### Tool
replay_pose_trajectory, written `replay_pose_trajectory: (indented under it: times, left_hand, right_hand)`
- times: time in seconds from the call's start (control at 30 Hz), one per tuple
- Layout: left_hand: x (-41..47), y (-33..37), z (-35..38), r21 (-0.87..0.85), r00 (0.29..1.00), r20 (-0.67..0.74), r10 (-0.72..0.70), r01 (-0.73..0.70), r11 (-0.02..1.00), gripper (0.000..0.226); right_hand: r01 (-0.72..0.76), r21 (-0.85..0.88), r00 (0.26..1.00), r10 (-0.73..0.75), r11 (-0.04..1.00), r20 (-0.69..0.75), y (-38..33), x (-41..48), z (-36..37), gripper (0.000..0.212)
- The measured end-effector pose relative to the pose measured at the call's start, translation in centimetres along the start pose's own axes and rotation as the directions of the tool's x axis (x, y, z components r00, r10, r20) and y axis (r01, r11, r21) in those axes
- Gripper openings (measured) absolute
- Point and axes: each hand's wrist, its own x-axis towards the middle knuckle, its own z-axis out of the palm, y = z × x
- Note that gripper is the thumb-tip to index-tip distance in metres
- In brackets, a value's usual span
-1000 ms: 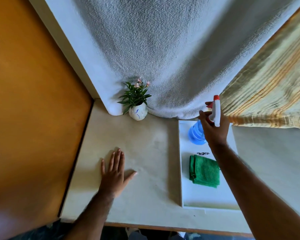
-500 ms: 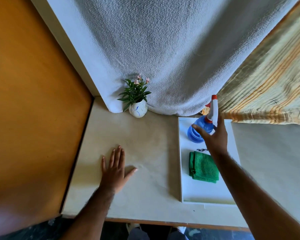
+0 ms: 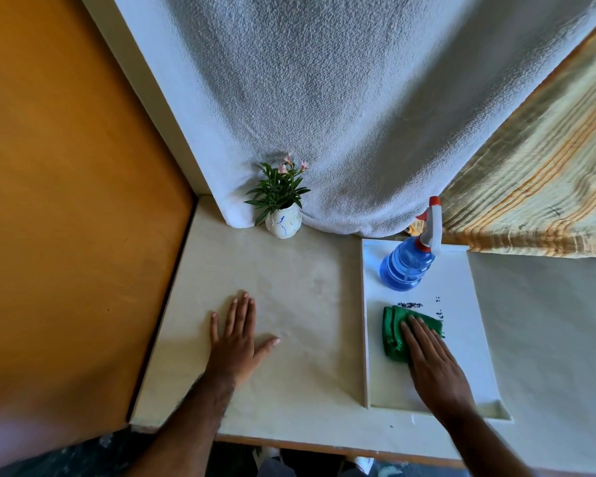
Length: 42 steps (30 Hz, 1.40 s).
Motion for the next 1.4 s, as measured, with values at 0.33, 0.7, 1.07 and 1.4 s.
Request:
replay_pose_trajectory:
  times: [0.33,0.7,1.07,1.4]
  left_hand:
    - [-0.4,-0.6,2.0,0.028,0.988,-0.154,0.032,-0.028,0.999,0.094]
    - [-0.3,-1.1,3.0,0.078,0.955,-0.285,0.077,-0.057,0.995,0.095]
    - [-0.2,-1.1,3.3,0.074,0.953,-0.295,0.062,-0.042,0.996,0.097]
    - [0.0,-1.4,3.6,0.067,0.958,-0.281,0.058,-0.041,0.997,0.099]
  right_hand:
    - [0.020,0.178,0.994,-0.001,0.984,-0.109,-4.7,3.2,-3.9,0.066]
    - [0.538,0.065,0.832,-0.517,0.840,-0.200,-15.3,22.2,-4.9,0.045]
    - [0.608,0.015,0.784,-0.597,0.794,-0.170,-15.9,27.6,-2.0,0.045]
    - [0.502,0.266,0.858,-0.513,0.823,-0.033,-15.9,26.9,0.7,0.057]
